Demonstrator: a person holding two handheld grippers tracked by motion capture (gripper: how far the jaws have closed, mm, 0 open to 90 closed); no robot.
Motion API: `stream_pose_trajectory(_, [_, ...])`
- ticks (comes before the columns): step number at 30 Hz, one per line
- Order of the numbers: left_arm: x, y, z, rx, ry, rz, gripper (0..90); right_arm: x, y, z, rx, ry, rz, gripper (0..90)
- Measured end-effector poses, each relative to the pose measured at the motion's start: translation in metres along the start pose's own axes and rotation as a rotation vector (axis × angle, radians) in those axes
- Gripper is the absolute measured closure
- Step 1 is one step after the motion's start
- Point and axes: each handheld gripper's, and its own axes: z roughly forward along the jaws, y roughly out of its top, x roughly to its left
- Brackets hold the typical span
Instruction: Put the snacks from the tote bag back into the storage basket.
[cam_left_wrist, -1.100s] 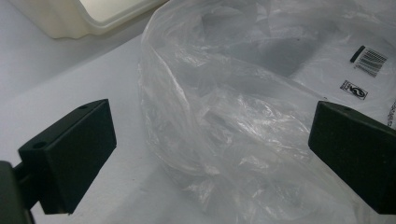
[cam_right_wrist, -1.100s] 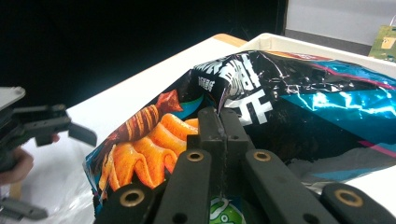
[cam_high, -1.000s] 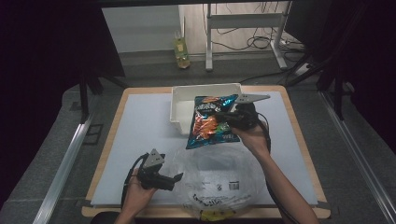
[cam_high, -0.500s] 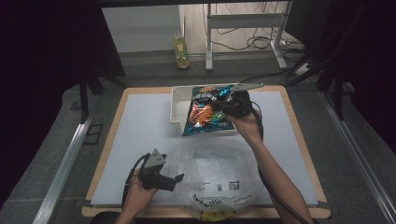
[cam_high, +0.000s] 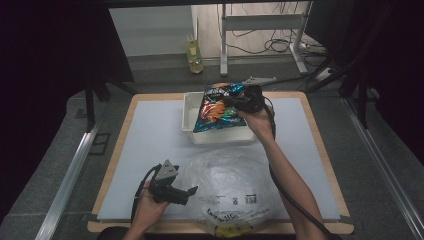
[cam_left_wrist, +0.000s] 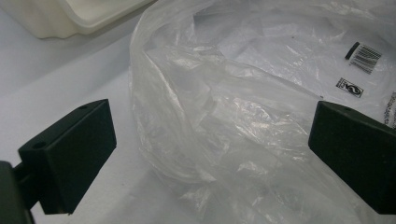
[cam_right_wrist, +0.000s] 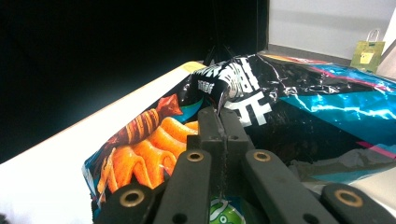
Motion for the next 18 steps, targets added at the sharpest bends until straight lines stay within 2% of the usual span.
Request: stream_pose_trajectory(18, [-0.001, 0.000, 0.001, 0.000, -0.006, 0.006, 0.7, -0.014, 0.012, 0.032, 0.002, -0.028, -0.007, 90.0])
